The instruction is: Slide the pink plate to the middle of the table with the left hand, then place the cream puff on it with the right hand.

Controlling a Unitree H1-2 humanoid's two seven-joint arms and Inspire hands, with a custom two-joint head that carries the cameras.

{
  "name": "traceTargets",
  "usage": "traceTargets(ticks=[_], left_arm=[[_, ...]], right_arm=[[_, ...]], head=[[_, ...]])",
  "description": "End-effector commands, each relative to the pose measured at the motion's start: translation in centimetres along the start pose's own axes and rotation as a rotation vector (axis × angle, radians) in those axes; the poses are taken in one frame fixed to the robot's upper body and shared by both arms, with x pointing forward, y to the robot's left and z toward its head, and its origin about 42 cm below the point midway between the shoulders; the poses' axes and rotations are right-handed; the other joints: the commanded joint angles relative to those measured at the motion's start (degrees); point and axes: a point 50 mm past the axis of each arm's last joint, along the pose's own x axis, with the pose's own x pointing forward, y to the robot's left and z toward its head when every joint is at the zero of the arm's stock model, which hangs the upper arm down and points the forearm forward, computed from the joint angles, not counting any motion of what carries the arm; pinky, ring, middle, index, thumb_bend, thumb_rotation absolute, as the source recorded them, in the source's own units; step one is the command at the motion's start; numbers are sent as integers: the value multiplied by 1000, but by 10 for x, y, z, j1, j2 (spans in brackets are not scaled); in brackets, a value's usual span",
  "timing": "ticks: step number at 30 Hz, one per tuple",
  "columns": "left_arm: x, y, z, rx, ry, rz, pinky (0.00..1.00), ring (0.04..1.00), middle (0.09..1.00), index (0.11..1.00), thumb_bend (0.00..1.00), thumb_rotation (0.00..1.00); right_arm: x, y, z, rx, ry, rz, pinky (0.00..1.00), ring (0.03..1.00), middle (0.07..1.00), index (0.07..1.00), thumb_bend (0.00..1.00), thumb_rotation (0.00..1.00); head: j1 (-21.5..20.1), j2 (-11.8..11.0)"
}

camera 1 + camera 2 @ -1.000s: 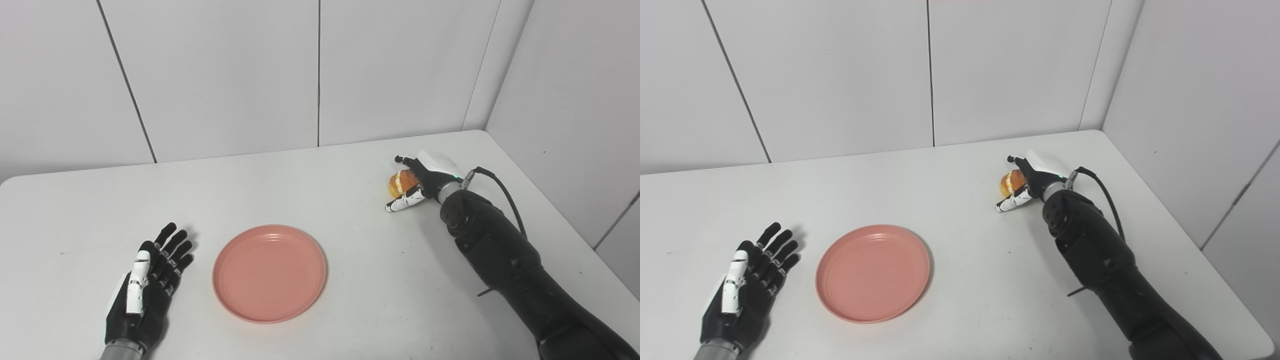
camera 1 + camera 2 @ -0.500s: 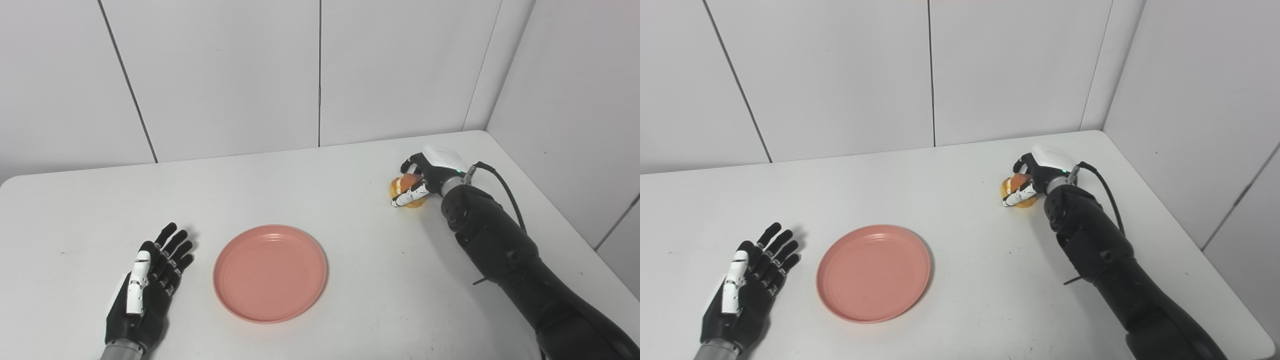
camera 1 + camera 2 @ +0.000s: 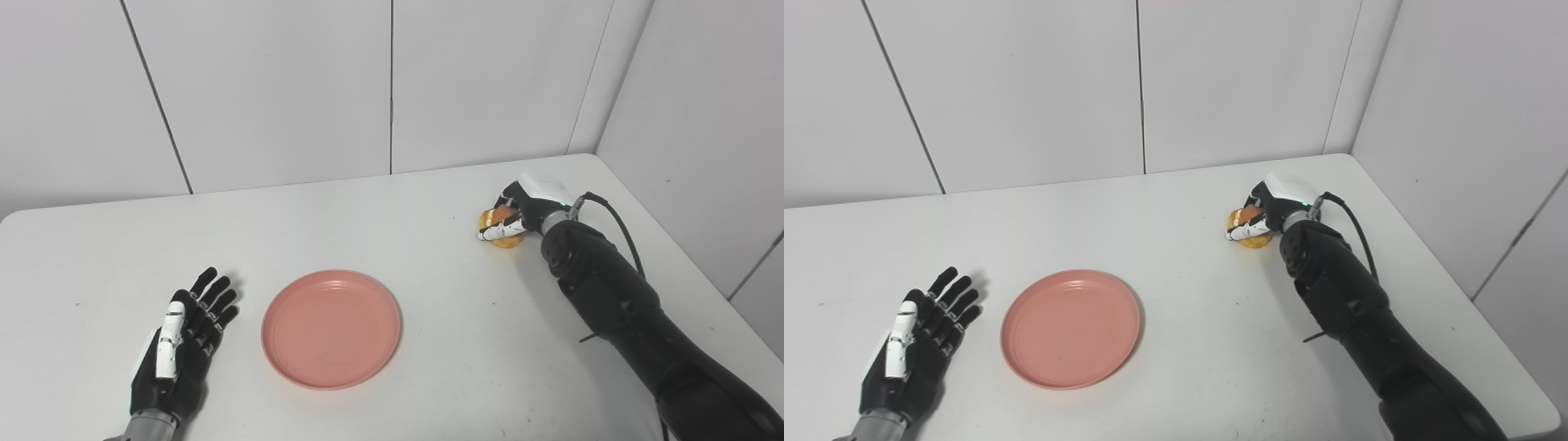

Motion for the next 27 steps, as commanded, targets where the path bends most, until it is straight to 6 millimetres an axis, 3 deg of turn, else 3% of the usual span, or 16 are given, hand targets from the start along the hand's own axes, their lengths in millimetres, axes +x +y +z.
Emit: traceTargets(ticks=[1,9,12,17,21,23,27], left_arm=[[2,-3,3,-4,-13,-5,946,929,925,896,449,1000],[3,-6,3,-6,-16,-3,954,927,924,901,455,1000],[4,-10,4,-5,-17,-1,949,921,919,895,465,1000],[4,-15,6,3,-25,4,942,917,913,891,472,1000],[0,-22,8,37,-40,20,940,919,908,886,478,1000],[-4,-25,8,46,-47,30,943,922,910,885,480,1000],[-12,-31,8,62,-63,62,947,922,911,885,482,1000]], right_arm=[[1,-37,5,11,-27,-67,336,409,484,512,336,397],[-16,-52,24,106,-85,-104,228,297,391,435,361,321],[-31,-61,44,137,-164,-131,237,302,392,435,365,264],[-56,-69,75,145,-286,-159,275,341,427,486,380,303],[-75,-70,103,156,-395,-156,244,303,387,418,377,250],[-85,-70,117,158,-442,-151,275,332,413,422,368,275],[-103,-67,142,154,-539,-128,209,264,355,396,364,225]], head=[[1,0],[12,0],[21,1],[42,5],[52,5],[59,6],[74,8]])
